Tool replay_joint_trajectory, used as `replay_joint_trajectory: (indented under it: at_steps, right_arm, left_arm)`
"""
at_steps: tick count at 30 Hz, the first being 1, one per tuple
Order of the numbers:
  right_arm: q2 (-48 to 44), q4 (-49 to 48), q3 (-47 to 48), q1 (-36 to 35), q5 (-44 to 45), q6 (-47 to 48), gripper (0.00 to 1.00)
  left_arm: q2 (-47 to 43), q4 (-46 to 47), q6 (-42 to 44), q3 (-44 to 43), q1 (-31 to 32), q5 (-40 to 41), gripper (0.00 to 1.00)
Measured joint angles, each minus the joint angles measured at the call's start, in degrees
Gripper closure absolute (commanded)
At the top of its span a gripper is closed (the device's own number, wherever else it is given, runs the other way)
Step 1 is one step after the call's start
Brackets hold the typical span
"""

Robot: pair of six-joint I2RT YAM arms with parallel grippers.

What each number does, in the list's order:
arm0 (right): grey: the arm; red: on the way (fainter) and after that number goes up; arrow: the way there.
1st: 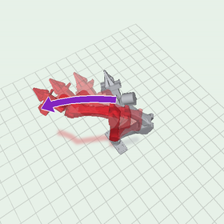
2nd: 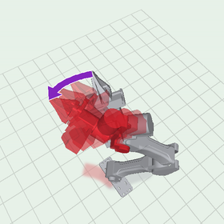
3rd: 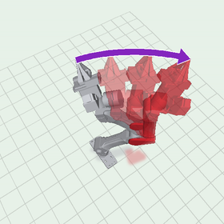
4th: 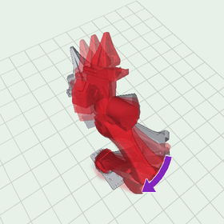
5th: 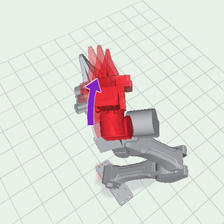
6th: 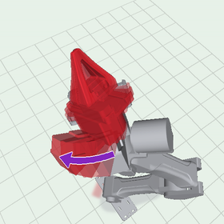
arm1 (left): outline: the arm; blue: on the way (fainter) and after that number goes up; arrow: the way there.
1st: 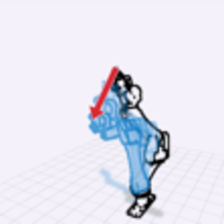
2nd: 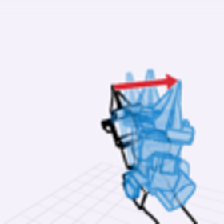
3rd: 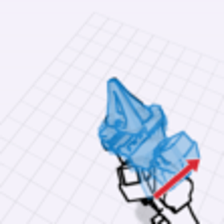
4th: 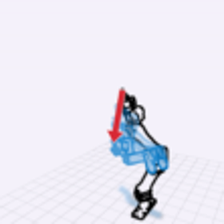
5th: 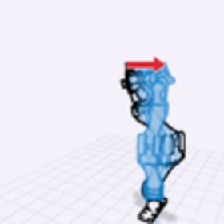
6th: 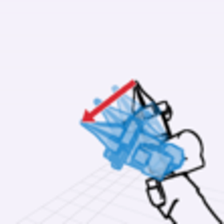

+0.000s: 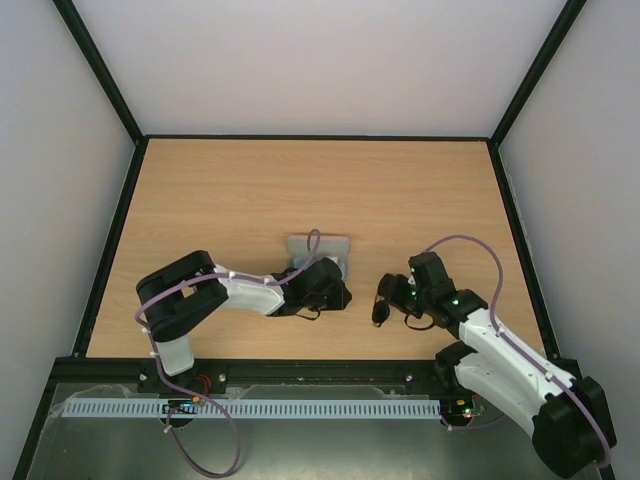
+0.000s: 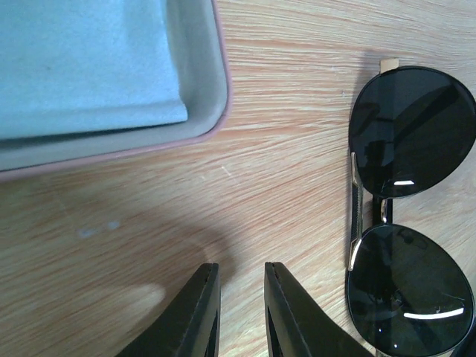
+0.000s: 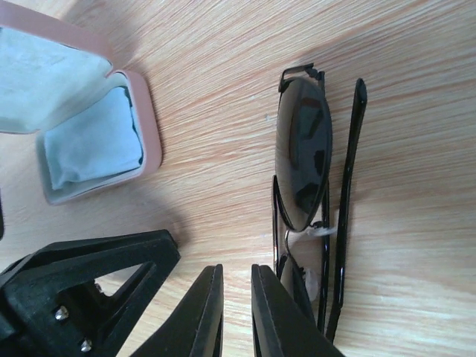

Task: Organize the sunglasses
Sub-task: Move the sunglasses case at the center of the board.

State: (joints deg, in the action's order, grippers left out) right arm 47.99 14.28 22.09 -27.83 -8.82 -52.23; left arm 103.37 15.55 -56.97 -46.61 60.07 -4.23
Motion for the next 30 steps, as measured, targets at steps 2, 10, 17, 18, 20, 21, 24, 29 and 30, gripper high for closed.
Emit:
replay_joint_trajectory:
  at_steps: [2,10,17,18,20,21,24,29,30]
  right_arm:
    - [-2.14,0.63,-0.59,0.00,-0.37,-0.52,0.90]
    - [-2.32,3.34,-1.75,0.00,-0.13,-1.95,0.79]
    - [-4.85,6.05,-2.16,0.00,0.04,-2.43,0.75]
    - [-4.85,6.27,-2.16,0.00,0.00,-2.43,0.74]
    - [-4.74,6.82,-2.19,0.02,-0.04,-2.43,0.73]
    - [-4.81,7.13,-2.19,0.00,-0.02,-2.43,0.73]
    - [-5.62,8.46,-2.19,0.00,0.20,-2.47,0.72]
    - [-6.60,9.55,-2.19,0.02,0.28,-2.45,0.71]
    - [-6.45,9.60,-2.19,0.00,0.26,-2.45,0.71]
  left_arm:
    - [-0.57,-0.35,0.00,0.50,0.00,0.22,0.80]
    - [-0.87,-0.44,0.00,0.83,0.00,0.28,0.80]
    - [-2.32,-1.22,0.00,2.05,0.00,0.59,0.80]
    - [-2.38,-1.40,0.00,2.10,0.00,0.68,0.80]
    - [-2.47,-1.46,0.00,2.14,-0.11,0.66,0.80]
    - [-2.60,-1.49,0.00,2.29,-0.22,0.68,0.80]
    - [-3.39,-1.90,0.02,3.02,-0.83,0.74,0.79]
    - [-3.52,-1.79,1.05,3.30,-2.86,0.57,0.80]
    - [-3.45,-1.73,1.33,3.28,-3.34,0.52,0.80]
